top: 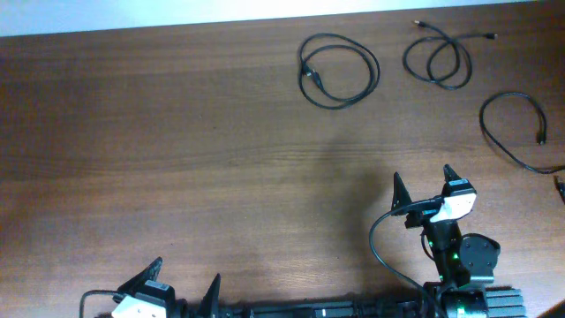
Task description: Untangle cables
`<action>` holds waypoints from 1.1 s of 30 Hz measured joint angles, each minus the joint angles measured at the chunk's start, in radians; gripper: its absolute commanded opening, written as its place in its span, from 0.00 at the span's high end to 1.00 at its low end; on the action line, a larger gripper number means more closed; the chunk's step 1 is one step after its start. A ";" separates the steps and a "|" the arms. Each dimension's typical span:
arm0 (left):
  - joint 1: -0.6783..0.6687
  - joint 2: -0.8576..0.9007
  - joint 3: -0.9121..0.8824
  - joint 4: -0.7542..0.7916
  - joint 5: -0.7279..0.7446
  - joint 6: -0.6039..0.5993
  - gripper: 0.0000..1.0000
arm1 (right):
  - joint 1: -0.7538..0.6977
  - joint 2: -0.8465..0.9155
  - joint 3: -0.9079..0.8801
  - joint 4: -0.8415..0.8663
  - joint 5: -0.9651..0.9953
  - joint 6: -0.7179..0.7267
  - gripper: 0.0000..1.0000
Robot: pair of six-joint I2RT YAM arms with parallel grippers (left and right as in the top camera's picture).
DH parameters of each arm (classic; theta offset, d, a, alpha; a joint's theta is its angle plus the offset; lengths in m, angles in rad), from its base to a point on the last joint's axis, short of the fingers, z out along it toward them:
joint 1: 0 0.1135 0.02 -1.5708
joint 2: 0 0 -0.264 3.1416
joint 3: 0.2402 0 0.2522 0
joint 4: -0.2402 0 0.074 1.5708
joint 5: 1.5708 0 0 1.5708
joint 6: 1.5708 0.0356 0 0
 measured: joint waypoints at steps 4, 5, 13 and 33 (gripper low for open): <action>0.000 0.000 0.000 -0.001 0.000 0.000 0.01 | 0.000 0.000 0.000 0.000 0.000 0.000 0.01; 0.000 0.000 0.000 -0.001 -0.004 0.000 0.01 | 0.000 0.000 0.000 0.000 0.000 0.000 0.01; 0.000 -0.008 -0.119 0.268 -0.290 0.000 0.01 | 0.000 0.000 0.000 -0.001 0.000 0.000 0.01; 0.000 -0.006 -0.898 1.162 -0.346 0.000 0.01 | 0.000 0.000 0.000 0.000 0.000 0.000 0.01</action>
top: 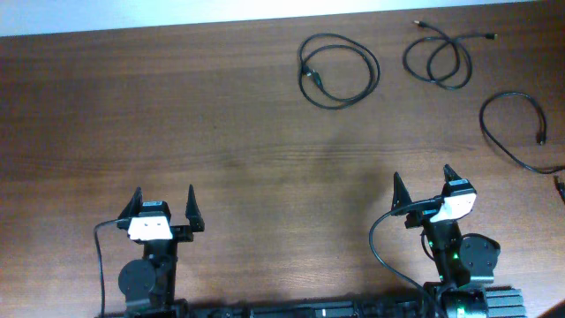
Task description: Untangle cables
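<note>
Three black cables lie apart at the far right of the wooden table. One is a round coil (340, 71). A looped cable with two plug ends (439, 60) lies to its right. A third, open loop (516, 131) runs to the right edge. My left gripper (164, 201) stands open near the front left, far from all cables, with nothing between its fingers. At the front right my right gripper (422, 183) is also open and bare, well below the cables.
The table's far edge (265, 19) runs along the top, with a pale surface beyond it. A small dark object (560, 185) shows at the right edge. Each arm's own black lead hangs beside its base.
My left arm has risen from low at the front edge to a spot further onto the table, its gripper still open. The right arm and the cables have not moved.
</note>
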`<action>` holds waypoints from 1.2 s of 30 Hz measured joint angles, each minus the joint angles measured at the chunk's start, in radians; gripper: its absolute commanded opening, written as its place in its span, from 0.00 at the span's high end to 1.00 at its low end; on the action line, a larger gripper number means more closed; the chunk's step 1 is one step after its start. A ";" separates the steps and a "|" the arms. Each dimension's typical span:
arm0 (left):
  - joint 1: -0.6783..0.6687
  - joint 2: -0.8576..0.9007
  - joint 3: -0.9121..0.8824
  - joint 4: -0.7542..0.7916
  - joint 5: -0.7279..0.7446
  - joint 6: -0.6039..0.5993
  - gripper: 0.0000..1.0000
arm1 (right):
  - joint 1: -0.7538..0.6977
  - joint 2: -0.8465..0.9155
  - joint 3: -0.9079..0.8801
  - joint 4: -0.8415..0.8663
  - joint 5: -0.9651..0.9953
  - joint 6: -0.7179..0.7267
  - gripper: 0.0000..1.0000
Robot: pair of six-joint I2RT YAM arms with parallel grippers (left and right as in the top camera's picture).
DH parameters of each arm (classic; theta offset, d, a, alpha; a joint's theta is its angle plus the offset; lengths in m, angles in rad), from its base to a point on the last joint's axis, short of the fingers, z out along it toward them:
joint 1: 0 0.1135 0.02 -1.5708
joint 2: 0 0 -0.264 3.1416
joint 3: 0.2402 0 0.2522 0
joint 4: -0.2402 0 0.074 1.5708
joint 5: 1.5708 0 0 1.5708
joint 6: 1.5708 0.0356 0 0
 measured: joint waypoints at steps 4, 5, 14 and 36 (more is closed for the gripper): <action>0.000 0.000 0.000 -0.004 -0.002 0.000 0.01 | 0.000 0.000 0.000 0.000 0.000 0.000 0.01; 0.000 0.000 0.000 -0.004 -0.003 0.000 0.01 | 0.000 0.000 0.000 0.000 0.000 0.000 0.01; 0.000 0.000 0.000 -0.004 -0.003 0.000 0.01 | 0.000 0.000 0.000 0.000 0.000 0.000 0.01; 0.000 0.000 0.000 -0.005 -0.003 0.000 0.01 | 0.055 0.000 0.000 0.000 0.003 0.000 0.01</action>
